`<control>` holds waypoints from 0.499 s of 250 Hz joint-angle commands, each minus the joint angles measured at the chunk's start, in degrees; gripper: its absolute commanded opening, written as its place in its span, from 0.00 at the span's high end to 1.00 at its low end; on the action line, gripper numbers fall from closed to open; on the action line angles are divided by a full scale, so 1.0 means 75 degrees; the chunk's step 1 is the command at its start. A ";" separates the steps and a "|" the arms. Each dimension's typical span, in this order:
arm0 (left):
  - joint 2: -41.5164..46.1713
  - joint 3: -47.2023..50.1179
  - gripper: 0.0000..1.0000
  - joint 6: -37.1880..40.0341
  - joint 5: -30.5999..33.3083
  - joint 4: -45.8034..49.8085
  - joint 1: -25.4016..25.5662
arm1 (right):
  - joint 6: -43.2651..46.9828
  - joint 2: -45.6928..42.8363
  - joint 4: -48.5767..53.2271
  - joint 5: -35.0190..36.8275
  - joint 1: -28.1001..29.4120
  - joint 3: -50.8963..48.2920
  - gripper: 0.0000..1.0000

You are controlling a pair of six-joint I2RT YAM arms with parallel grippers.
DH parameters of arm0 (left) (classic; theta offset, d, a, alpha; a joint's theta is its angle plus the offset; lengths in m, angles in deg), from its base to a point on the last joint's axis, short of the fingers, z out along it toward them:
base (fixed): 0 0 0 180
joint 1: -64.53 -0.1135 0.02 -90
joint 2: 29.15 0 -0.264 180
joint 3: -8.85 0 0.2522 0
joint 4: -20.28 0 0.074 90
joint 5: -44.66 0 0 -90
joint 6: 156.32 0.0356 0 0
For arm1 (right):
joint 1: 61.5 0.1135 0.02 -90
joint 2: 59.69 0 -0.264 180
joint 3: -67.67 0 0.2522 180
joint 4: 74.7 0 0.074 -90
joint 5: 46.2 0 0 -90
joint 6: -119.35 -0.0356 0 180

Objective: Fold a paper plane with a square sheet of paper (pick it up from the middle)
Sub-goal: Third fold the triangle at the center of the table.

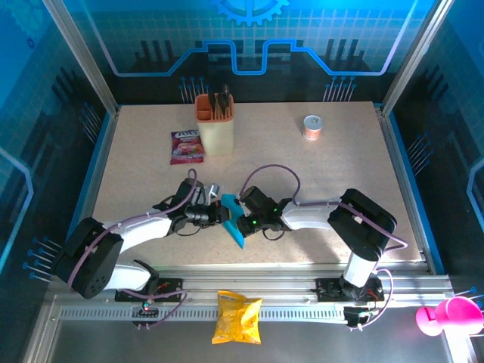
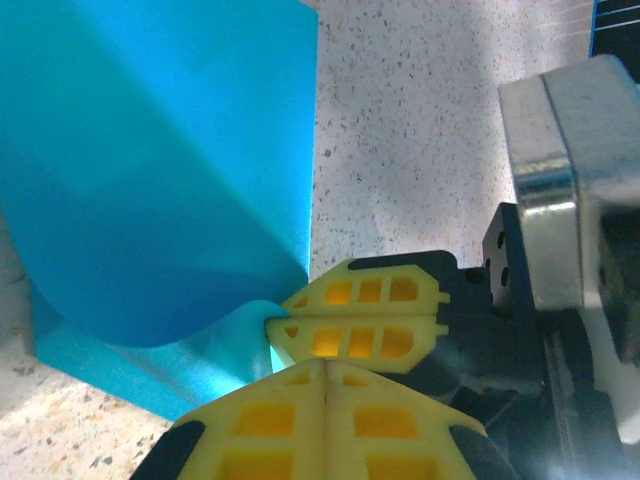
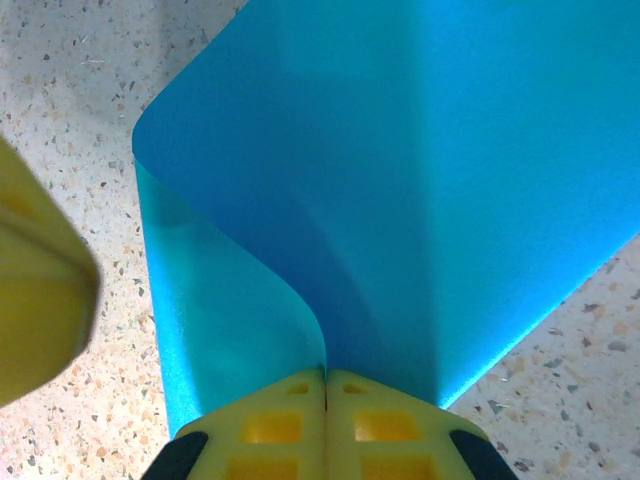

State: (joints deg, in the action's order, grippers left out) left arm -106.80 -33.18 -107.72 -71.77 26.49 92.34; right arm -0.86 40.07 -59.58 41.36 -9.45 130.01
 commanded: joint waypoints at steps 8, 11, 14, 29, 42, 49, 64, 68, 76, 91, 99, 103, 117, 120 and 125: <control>-0.0408 0.0015 1.00 -0.0107 -0.0097 -0.0472 0.0050 | -0.0070 0.0383 0.0565 0.0068 -0.0076 -0.0151 0.95; -0.0440 0.0010 1.00 -0.0100 -0.0082 -0.0480 0.0053 | -0.0066 0.0385 0.0566 0.0067 -0.0084 -0.0149 0.95; -0.0475 -0.0001 1.00 -0.0090 -0.0078 -0.0481 0.0053 | -0.0062 0.0385 0.0568 0.0066 -0.0085 -0.0152 0.95; -0.0651 -0.0020 1.00 -0.0025 -0.0013 -0.0493 0.0056 | -0.0055 0.0397 0.0566 0.0062 -0.0082 -0.0146 0.95; -0.0793 -0.0023 1.00 0.0041 0.0054 -0.0517 0.0059 | -0.0058 0.0410 0.0559 0.0072 -0.0084 -0.0140 0.95; -0.0851 -0.0012 1.00 0.0080 0.0122 -0.0521 0.0047 | -0.0064 0.0409 0.0567 0.0061 -0.0082 -0.0150 0.95; -0.0981 0.0040 1.00 0.0118 0.0311 -0.0543 0.0053 | -0.0061 0.0409 0.0556 0.0072 -0.0082 -0.0158 0.95; -0.1009 0.0060 1.00 0.0127 0.0330 -0.0570 0.0049 | -0.0062 0.0423 0.0543 0.0075 -0.0086 -0.0160 0.95; -0.1079 0.0095 1.00 0.0142 0.0391 -0.0630 0.0053 | -0.0061 0.0421 0.0536 0.0065 -0.0085 -0.0166 0.95; -0.1222 0.0165 1.00 0.0142 0.0486 -0.0763 0.0053 | -0.0069 0.0421 0.0520 0.0063 -0.0083 -0.0173 0.96; -0.1308 0.0196 1.00 0.0133 0.0533 -0.0845 0.0053 | -0.0073 0.0429 0.0502 0.0052 -0.0085 -0.0184 0.95; -0.1353 0.0221 1.00 0.0131 0.0549 -0.0881 0.0046 | -0.0080 0.0432 0.0509 0.0046 -0.0075 -0.0184 0.95; -0.1484 0.0243 1.00 0.0111 0.0573 -0.0986 0.0053 | -0.0074 0.0434 0.0507 0.0045 -0.0084 -0.0196 0.95; -0.1507 0.0260 1.00 0.0118 0.0573 -0.1016 0.0047 | -0.0073 0.0435 0.0509 0.0038 -0.0085 -0.0202 0.95; -0.1553 0.0271 1.00 0.0119 0.0578 -0.1048 0.0053 | -0.0080 0.0436 0.0506 0.0035 -0.0086 -0.0217 0.95</control>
State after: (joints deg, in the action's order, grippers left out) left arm -116.35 -32.64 -107.99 -69.32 21.33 92.47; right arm -0.88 40.31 -60.10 41.32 -9.45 130.01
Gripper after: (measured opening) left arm 0.052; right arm 0.061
